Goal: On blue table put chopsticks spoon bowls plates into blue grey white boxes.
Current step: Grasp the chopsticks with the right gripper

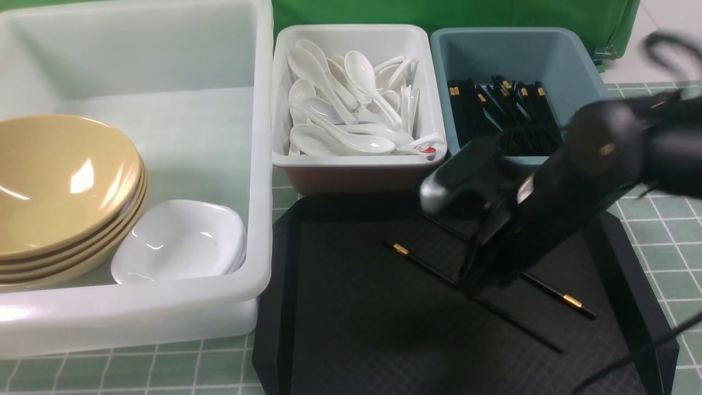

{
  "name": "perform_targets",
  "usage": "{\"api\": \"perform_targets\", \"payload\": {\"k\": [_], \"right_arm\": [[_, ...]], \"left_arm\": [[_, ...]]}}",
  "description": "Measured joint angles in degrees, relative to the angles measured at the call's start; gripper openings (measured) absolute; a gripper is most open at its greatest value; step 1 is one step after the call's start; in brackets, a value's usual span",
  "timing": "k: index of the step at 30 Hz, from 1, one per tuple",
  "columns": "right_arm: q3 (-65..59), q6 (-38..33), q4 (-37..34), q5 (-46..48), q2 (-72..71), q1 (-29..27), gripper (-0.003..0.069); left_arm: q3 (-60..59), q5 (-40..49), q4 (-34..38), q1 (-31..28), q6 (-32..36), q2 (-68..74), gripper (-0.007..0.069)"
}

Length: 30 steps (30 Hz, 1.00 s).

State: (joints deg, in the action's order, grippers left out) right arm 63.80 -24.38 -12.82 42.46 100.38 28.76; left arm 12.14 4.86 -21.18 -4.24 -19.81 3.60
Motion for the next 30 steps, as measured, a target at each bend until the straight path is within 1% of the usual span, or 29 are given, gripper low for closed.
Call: {"api": "perform_targets", "payload": {"k": [3,5,6,8,10,13,14,15,16,17,21,27,30], "right_arm": [[0.0,0.0,0.0,-1.25,3.67,0.5,0.0241],[0.0,0.0,0.0,-2.38,4.91,0.5,0.0251],[0.21,0.02,0.17,-4.41,5.76,0.5,0.0255],[0.51,0.07,0.17,-5.65,6.12,0.5,0.0241],[0.56,0.07,0.17,-6.28,6.33,0.5,0.021],[0.56,0.07,0.43,-6.4,6.33,0.5,0.0136],[0.62,0.07,0.5,-6.4,6.33,0.5,0.0131],[0.7,0.02,0.62,-6.22,6.33,0.5,0.0109],[1.14,-0.02,0.76,-5.25,6.33,0.5,0.0069],[1.32,-0.23,0.76,-4.66,6.33,0.5,0.0046],[1.45,-2.17,0.62,-2.51,4.64,0.5,0.0035],[3.04,-4.21,0.62,-2.57,1.41,0.5,0.0036],[3.05,-4.33,0.71,-2.46,2.25,0.5,0.0067]], "left_arm": [[0.0,0.0,0.0,0.0,0.0,0.0,0.0002],[0.0,0.0,0.0,0.0,0.0,0.0,0.0002],[0.0,0.06,0.0,0.0,0.0,0.0,0.0002],[0.0,0.06,0.0,0.0,0.0,0.0,0.0002],[0.0,0.06,-0.07,0.0,0.0,0.0,0.0002],[0.0,0.06,-0.27,0.0,0.0,0.0,0.0002],[0.0,0.06,-0.29,0.0,0.0,0.0,0.0002],[0.0,0.11,-0.37,0.0,0.0,0.0,0.0002],[0.0,0.11,-0.42,0.0,0.0,0.0,0.0002],[0.0,0.11,-0.42,0.0,0.0,0.0,0.0002],[0.0,0.11,-0.44,0.0,0.0,0.0,0.0002],[0.0,0.11,-0.44,0.0,0.0,0.0,0.0002],[0.0,0.11,-0.44,0.0,0.0,0.0,0.0002]]}}
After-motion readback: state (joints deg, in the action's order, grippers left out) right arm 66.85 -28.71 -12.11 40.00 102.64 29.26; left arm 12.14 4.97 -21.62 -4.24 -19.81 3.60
